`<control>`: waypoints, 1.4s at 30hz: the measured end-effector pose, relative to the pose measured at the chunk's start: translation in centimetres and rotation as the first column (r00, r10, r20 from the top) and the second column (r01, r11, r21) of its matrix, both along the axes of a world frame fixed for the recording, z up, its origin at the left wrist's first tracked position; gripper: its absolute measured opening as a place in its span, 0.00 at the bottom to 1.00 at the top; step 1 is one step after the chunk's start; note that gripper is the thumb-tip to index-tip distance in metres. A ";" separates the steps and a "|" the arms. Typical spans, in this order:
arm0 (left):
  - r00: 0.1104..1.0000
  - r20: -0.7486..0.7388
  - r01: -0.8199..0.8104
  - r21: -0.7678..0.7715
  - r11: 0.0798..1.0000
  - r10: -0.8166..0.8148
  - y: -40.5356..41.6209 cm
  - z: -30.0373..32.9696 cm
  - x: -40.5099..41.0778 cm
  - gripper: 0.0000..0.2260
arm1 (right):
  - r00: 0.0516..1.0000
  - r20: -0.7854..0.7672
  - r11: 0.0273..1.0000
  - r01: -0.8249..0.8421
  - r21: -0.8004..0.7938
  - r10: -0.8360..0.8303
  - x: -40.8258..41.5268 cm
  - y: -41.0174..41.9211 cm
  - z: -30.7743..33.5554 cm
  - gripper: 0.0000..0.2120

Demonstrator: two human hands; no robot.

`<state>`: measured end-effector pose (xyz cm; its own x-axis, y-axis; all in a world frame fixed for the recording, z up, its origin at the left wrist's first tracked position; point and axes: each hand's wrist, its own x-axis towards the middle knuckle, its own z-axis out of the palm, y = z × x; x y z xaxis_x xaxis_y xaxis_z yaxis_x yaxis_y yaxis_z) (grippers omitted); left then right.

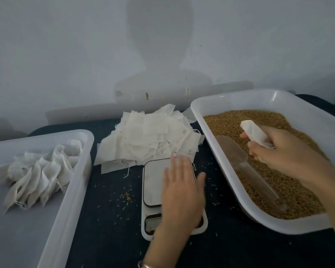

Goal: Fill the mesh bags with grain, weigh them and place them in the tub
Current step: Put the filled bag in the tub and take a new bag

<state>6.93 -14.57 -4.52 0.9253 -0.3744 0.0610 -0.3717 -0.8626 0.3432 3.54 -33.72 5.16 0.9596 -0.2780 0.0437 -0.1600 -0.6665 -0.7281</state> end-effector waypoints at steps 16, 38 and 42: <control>0.997 0.056 0.033 -0.943 0.330 0.059 2.7 6.0 -0.3 0.08 | 0.985 0.066 0.887 -0.173 0.429 0.160 2.0 8.0 0.4 0.11; 0.940 -0.080 -0.184 -0.937 0.296 0.331 7.0 2.0 1.4 0.07 | 0.999 -0.021 0.669 -0.016 0.743 0.047 3.7 15.4 -6.0 0.15; 0.912 -0.140 -0.226 -0.956 0.187 0.386 7.9 1.7 1.5 0.07 | 0.998 0.020 0.651 0.019 0.759 -0.052 3.2 13.9 -6.1 0.21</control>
